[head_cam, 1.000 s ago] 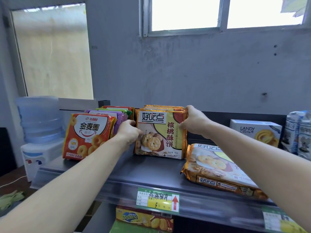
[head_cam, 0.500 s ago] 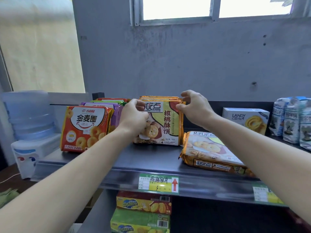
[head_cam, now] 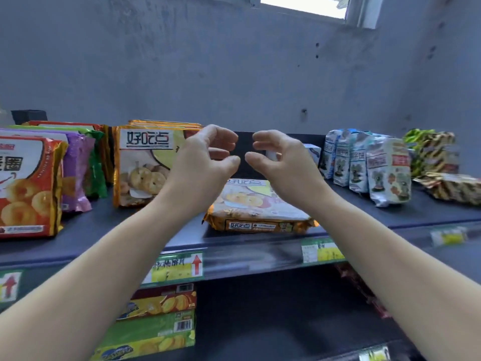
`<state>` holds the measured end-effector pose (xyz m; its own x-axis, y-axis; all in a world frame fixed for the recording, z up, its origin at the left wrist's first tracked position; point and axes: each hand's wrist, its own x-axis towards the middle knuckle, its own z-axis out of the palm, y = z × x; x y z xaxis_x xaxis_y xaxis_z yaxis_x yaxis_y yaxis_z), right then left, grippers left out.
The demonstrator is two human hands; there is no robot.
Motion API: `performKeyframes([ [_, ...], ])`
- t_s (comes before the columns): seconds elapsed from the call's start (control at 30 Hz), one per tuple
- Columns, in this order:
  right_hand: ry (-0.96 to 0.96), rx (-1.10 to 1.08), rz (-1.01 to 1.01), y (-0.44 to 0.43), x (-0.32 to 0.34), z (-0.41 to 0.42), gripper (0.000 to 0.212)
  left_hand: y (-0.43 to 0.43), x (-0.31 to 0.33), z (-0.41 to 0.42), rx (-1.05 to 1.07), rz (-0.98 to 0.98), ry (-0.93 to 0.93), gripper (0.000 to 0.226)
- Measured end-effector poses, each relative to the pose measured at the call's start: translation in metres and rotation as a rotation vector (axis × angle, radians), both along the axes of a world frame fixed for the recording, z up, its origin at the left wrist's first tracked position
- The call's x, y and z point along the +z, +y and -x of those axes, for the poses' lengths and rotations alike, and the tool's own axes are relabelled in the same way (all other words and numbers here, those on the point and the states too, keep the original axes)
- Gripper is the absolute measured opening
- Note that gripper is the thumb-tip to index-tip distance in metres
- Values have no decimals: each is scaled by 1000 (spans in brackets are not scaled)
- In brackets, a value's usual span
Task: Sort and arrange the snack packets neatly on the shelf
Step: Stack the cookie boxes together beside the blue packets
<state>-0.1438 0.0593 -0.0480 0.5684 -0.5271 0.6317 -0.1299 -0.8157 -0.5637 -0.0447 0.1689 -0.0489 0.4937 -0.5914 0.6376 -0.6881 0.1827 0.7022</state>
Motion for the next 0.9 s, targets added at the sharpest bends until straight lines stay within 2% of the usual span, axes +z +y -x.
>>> performKeyframes([
  [0.3, -43, -131, -33, -45, -6, 95, 37, -56, 2, 76, -252, 19, 109, 21],
  [0.43, -83, -179, -49, -80, -8, 144, 37, -87, 1, 109, -293, 23, 131, 23],
  [0.63, -135, -142, -99, -143, -18, 193, 35, -129, -9, 143, -179, 106, 222, 22],
  [0.9, -136, 106, -207, -208, -42, 182, 34, -181, -35, 162, 84, 8, 220, 19],
])
